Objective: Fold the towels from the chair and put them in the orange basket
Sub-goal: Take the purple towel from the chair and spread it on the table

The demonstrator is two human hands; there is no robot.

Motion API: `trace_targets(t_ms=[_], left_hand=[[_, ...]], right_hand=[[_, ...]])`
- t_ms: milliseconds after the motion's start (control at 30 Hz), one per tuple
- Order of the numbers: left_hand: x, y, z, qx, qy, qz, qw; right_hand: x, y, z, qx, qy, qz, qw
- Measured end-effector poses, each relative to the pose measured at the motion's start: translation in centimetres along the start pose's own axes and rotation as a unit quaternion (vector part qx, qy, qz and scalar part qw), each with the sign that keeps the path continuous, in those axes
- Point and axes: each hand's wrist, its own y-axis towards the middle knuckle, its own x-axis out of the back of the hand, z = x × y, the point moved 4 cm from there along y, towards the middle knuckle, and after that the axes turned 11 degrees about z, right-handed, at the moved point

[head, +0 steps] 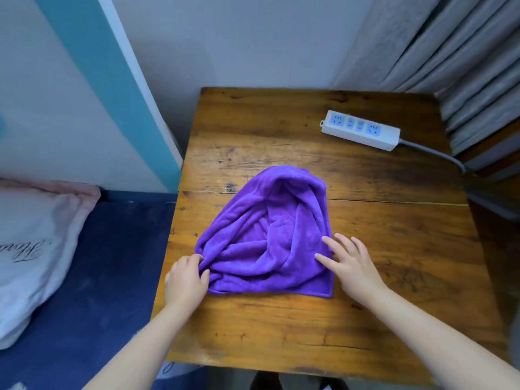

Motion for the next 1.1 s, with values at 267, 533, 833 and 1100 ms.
trace_targets(t_ms=[267, 533, 833, 1100], left_hand=[[-0.9, -0.5, 2.1, -0.064, 0.011, 0.026, 0.998], [-0.6, 0.2, 0.7, -0.211, 0.106, -0.022, 0.971], [3.5, -0.5, 3.5, -0.083, -0.272, 0.046, 0.958], [2.3, 1.1, 4.2, -0.002, -0.271, 0.092, 0.958]], right_hand=[[0.8, 1.6, 0.3, 0.071, 0.001, -0.078, 0.994], [6.7, -0.2, -3.9, -0.051, 0.130, 0.140, 0.980], [21.3, 15.8, -2.9, -0.155, 0.261, -0.056, 0.951], [11.0, 12.6, 3.3, -0.106, 0.181, 0.046, 0.977]])
